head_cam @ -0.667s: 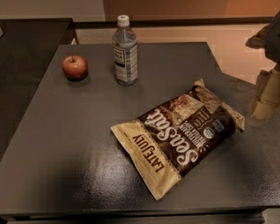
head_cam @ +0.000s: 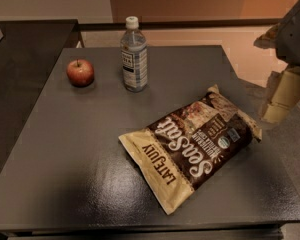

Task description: Knock blue plastic bottle over

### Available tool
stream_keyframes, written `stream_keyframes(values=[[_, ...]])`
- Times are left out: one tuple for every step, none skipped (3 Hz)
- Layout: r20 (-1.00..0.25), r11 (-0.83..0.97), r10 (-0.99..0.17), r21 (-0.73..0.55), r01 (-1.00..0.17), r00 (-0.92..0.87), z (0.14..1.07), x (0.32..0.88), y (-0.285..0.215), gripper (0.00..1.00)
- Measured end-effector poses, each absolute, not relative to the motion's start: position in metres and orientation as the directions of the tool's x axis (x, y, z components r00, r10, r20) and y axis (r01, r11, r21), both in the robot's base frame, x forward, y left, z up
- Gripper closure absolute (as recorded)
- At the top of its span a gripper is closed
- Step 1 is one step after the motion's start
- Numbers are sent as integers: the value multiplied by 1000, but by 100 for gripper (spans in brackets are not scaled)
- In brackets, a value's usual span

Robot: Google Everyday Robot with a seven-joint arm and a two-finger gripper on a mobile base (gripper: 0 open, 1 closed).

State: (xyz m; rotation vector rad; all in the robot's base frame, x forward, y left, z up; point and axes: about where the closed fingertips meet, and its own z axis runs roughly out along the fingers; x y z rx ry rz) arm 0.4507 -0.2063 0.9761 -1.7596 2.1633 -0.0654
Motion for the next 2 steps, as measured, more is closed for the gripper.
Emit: stream_keyframes(values=[[-307,187,-946,-263,-947,-102,971,476,-191,0],[-393,165,-919,-278,-946,-45,962,504,-170,0]])
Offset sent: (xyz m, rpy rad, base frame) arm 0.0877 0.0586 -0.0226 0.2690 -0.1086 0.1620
